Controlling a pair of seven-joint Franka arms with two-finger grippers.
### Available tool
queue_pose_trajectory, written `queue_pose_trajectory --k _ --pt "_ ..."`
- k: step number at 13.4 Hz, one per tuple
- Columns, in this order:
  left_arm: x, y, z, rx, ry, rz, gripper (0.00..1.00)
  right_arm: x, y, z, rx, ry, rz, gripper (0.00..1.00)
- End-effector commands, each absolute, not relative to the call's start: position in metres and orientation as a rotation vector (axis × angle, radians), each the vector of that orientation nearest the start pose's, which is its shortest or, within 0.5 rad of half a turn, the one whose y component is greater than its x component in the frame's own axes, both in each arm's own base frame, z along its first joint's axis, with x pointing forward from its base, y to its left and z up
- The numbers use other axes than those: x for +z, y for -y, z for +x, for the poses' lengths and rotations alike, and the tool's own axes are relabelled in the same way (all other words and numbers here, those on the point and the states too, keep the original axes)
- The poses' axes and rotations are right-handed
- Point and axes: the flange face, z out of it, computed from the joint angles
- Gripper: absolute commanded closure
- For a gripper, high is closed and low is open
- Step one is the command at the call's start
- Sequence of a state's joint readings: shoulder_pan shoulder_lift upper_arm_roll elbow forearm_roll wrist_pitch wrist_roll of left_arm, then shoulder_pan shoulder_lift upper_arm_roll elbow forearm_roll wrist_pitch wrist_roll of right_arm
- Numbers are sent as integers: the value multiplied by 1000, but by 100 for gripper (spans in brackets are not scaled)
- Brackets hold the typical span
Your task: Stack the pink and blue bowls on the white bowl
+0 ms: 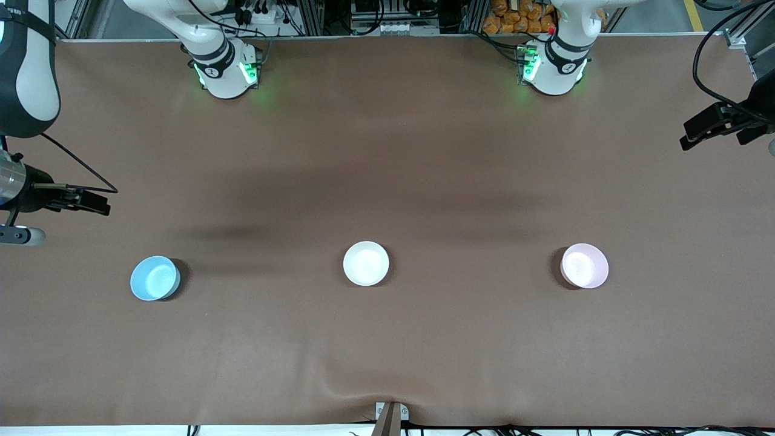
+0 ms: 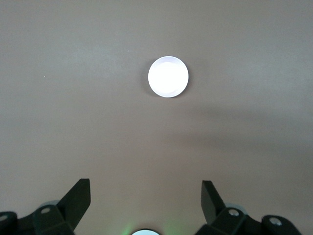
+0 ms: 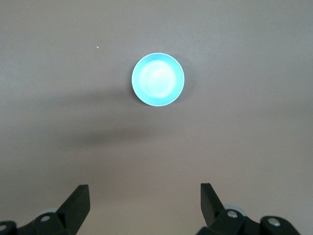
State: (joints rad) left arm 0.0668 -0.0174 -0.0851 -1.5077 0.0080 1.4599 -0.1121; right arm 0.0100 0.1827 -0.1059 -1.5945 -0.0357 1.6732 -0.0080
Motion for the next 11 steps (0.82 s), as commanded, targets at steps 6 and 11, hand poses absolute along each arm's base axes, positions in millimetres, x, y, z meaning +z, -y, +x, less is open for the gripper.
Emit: queue_pose_trajectory --k 6,11 --pt "535 -36 556 10 265 -3141 0 506 61 606 141 -139 -3192 0" --pt "418 -76 569 -46 246 -3182 0 485 63 606 119 -140 -3193 0"
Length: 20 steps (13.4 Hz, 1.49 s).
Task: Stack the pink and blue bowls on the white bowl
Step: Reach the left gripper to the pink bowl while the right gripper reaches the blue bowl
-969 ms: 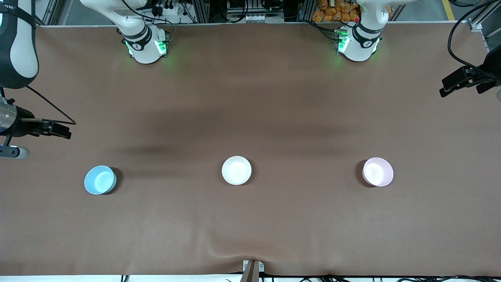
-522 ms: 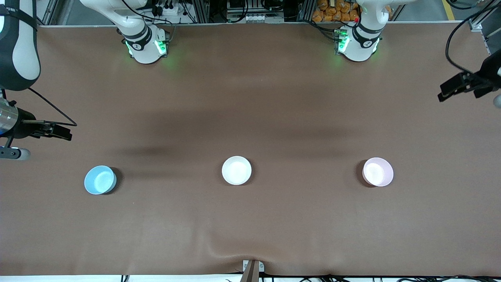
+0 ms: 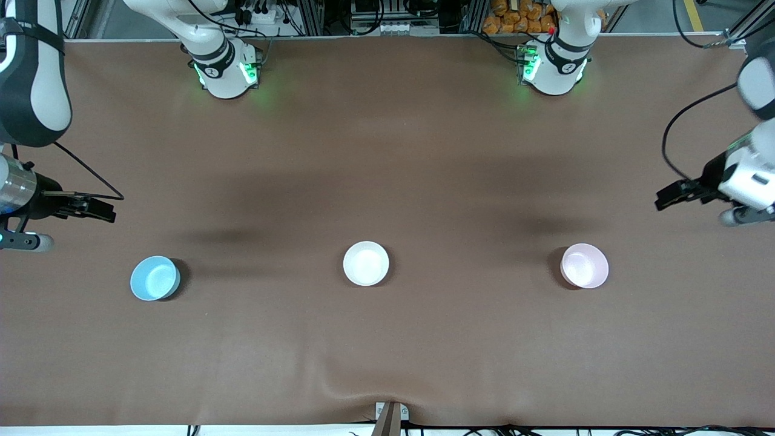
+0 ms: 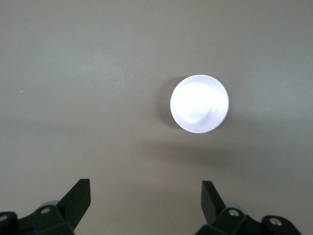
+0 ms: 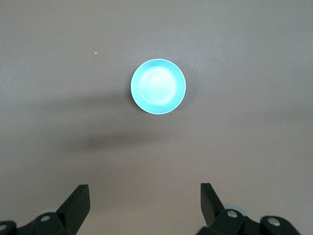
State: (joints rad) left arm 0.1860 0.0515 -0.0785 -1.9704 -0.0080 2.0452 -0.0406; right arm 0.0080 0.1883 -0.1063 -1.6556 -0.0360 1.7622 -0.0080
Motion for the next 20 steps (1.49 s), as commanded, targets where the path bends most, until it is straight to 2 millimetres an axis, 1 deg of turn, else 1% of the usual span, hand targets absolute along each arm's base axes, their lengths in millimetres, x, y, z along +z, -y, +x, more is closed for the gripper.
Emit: queue_pose_trajectory --k 1,3,4,5,6,8,9,10,11,13,15,16,17,18,19,20 --pt "401 -83 573 -34 240 -3192 0 480 64 605 117 -144 -3193 0" --pt "370 -104 578 -46 191 -3203 0 471 66 605 102 -147 -3193 0" --pt "355 -106 582 -53 190 -3225 0 466 66 605 97 -145 -3193 0" --pt "338 -105 585 -47 226 -3264 0 460 67 605 88 -146 -3194 0" --pt "325 -104 588 -54 267 -3294 4 453 68 604 80 -147 -3195 0" --pt "301 -94 596 -78 274 -3313 14 442 69 603 63 -147 -3195 0" --pt "289 -83 601 -67 247 -3324 19 438 69 602 56 -146 -3194 0" --pt "275 -76 605 -57 235 -3331 25 435 71 602 46 -149 -3196 0" --pt "267 -74 609 -78 236 -3329 26 431 72 601 41 -153 -3196 0" --pt "250 -67 616 -102 221 -3331 33 418 75 599 5 -157 -3196 0" --pt "236 -66 618 -94 224 -3331 37 401 75 596 -29 -155 -3196 0" --pt "233 -66 617 -87 220 -3332 41 390 77 592 -39 -158 -3195 0" --pt "228 -66 616 -74 220 -3332 45 378 83 588 -70 -174 -3195 0" --pt "224 -67 616 -64 224 -3333 47 363 91 586 -90 -197 -3193 0" --pt "219 -66 615 -61 224 -3333 47 351 94 586 -104 -202 -3193 0" --pt "216 -66 615 -61 226 -3333 54 343 100 587 -113 -215 -3194 0"
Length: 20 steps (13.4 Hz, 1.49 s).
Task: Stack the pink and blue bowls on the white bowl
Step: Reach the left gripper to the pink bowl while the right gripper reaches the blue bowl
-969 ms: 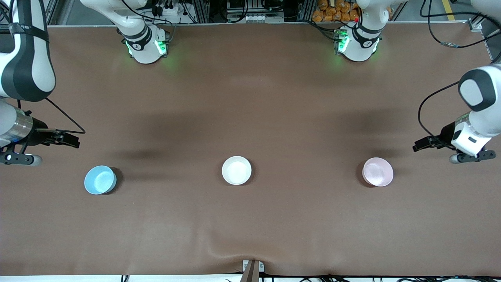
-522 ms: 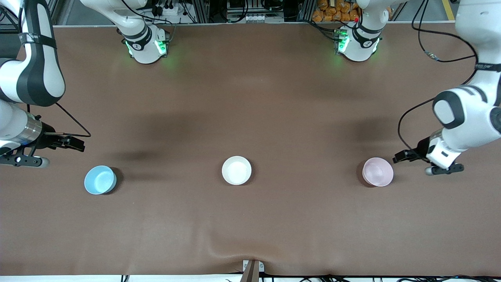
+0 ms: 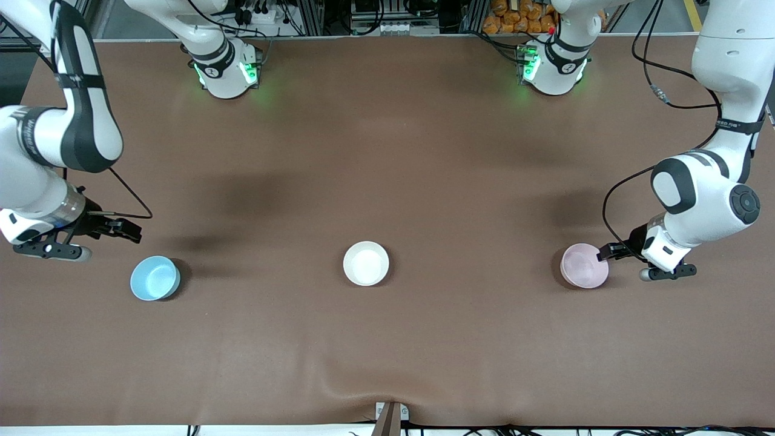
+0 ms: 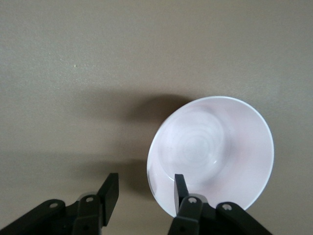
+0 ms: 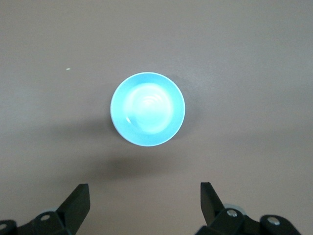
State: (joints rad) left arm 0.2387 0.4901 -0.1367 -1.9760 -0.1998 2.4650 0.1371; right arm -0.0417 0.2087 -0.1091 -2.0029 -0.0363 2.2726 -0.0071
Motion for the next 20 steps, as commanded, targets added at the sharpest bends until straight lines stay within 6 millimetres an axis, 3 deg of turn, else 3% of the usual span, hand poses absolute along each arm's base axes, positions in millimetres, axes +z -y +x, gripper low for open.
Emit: queue_pose_trajectory --k 1,3,5,13,18,20 --pt "212 -66 615 -51 227 -3334 62 334 109 588 -113 -240 -3194 0" --pt "205 -67 615 -39 232 -3335 77 313 138 592 -142 -309 -3192 0" --pt "207 -66 619 -52 235 -3338 100 289 153 605 -173 -343 -3194 0" --pt "223 -55 624 -88 211 -3349 100 228 169 662 -133 -347 -3204 0" --pt "227 -35 623 -76 214 -3372 100 207 171 659 -77 -377 -3185 0" --pt "240 -22 622 -61 246 -3378 100 204 170 653 4 -446 -3125 0"
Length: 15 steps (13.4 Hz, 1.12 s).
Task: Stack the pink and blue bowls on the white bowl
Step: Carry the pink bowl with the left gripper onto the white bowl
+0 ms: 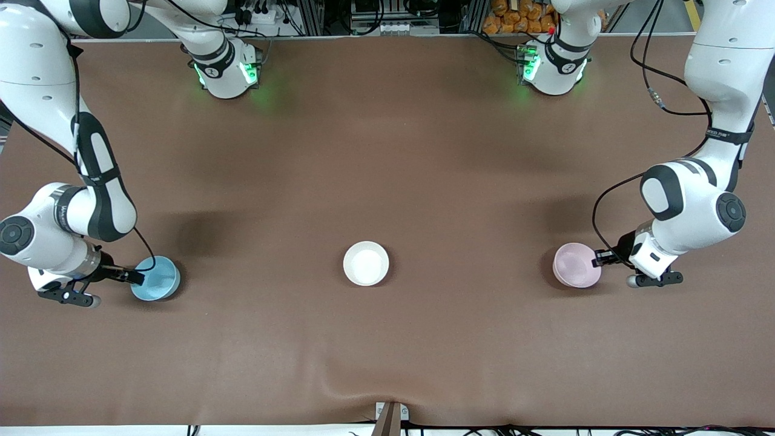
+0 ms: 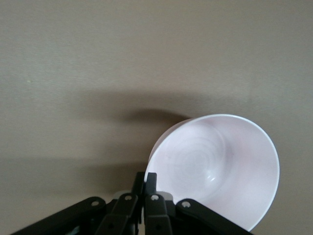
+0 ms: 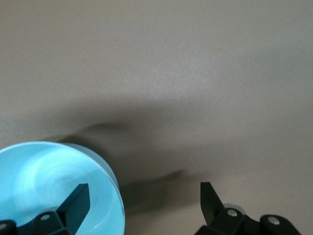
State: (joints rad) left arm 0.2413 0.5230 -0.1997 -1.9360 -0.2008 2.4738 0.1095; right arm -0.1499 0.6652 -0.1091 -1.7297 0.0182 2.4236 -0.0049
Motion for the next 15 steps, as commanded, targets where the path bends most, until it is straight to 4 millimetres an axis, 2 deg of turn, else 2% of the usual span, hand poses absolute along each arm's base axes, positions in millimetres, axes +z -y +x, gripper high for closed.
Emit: queue_pose_trajectory --k 1,3,5,8,10,12,14,15 --pt "244 -20 620 -18 255 -3383 100 203 170 653 17 -455 -3115 0" --pt "254 -17 618 4 242 -3386 100 204 168 653 19 -448 -3115 0" --pt "264 -3 614 65 260 -3398 100 205 173 653 8 -450 -3116 0" --pt "294 25 610 110 325 -3402 100 204 173 652 10 -462 -3114 2" --pt "308 54 611 115 387 -3406 100 205 172 653 8 -467 -3114 10" --pt "320 83 616 109 460 -3415 100 204 172 653 10 -468 -3112 13" --pt "337 127 623 106 552 -3430 100 203 172 652 12 -472 -3111 17" --pt "348 156 625 107 619 -3429 100 203 172 652 12 -470 -3111 18"
